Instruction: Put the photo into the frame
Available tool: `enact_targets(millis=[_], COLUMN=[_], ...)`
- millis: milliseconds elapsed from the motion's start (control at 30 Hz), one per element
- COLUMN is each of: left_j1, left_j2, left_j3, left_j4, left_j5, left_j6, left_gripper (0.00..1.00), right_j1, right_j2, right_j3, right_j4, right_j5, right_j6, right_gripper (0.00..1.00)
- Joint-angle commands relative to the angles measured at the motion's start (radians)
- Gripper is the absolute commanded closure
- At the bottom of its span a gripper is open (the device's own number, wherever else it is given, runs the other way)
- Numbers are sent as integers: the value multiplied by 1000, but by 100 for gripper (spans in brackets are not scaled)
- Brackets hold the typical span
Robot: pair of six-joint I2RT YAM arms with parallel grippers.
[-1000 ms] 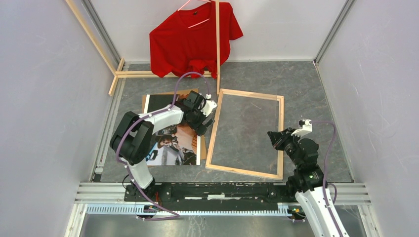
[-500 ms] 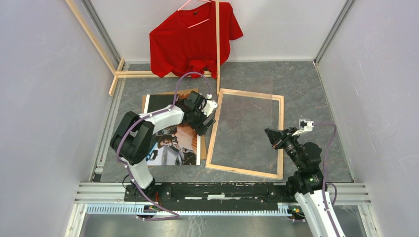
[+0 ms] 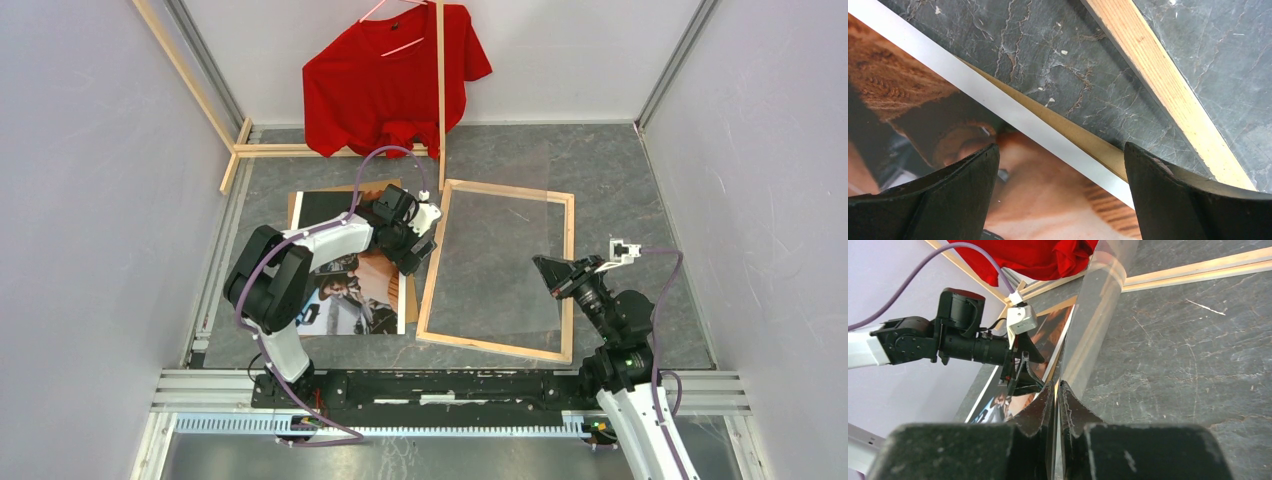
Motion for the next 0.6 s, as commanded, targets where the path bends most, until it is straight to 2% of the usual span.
enact_targets(millis=[0, 333, 567], left_j1=[-5, -4, -5], left_j2=[2, 0, -6], left_j3=[-9, -14, -14], left_j4=[12, 13, 12], left_j5=[-21, -21, -17], left_j6=[24, 24, 24], left_gripper=[0, 0, 0], right_j1=[-1, 0, -1], right_j2=[11, 29, 68], right_j3=[3, -11, -28], right_j4=[85, 85, 214], right_j5=[-24, -3, -35], right_j6=[36, 68, 185], right_gripper=[89, 90, 89])
